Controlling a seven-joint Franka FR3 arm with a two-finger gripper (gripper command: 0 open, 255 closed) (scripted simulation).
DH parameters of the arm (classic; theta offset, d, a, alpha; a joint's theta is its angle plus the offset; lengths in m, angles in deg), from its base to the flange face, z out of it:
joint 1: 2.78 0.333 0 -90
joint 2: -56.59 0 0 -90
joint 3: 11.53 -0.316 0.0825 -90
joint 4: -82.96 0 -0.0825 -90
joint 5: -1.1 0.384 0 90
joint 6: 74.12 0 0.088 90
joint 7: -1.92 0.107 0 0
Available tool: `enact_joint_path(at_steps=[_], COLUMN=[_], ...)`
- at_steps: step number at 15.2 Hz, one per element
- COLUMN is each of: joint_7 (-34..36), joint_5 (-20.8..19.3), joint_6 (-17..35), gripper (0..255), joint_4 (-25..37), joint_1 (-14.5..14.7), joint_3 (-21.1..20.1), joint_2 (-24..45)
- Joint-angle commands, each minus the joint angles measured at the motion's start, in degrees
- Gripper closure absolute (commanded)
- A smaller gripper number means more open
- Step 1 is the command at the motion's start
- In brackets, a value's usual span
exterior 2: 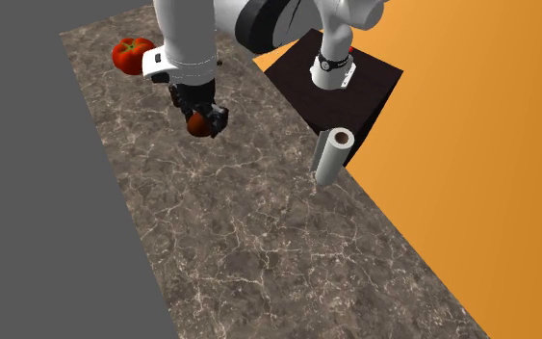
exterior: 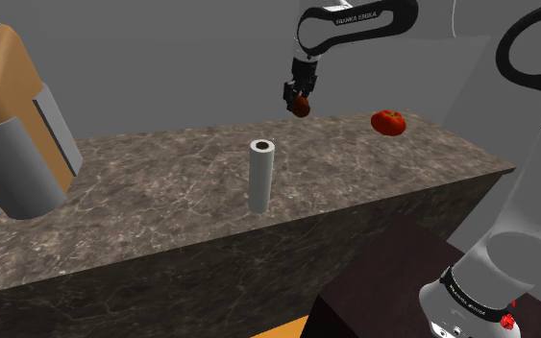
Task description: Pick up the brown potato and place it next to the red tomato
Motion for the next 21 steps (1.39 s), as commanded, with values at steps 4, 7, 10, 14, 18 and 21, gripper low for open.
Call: enact_joint_path(at_steps=[4, 7, 10, 14, 18, 21], joint_7=[-6.8, -10.6, -14.4, -19.3, -24.0, -27.3], joint_5=[1.4, 2.1, 2.9, 3.9, 5.0, 5.8], joint_6=[0.0, -0.2, -0.6, -1.7, -3.4, -5.3], gripper=[255, 255, 255, 255, 255, 255], joint_4=[1.0, 2.4, 4.5, 8.6, 14.2, 19.8], joint_1=[-4.2, -6.6, -8.9, -12.1, -15.3, -17.8], joint_3=[2.2, 3.4, 4.5, 5.9, 7.0, 7.8], joint_2=[0.4, 1.4, 2.9, 5.7, 9.5, 13.2])
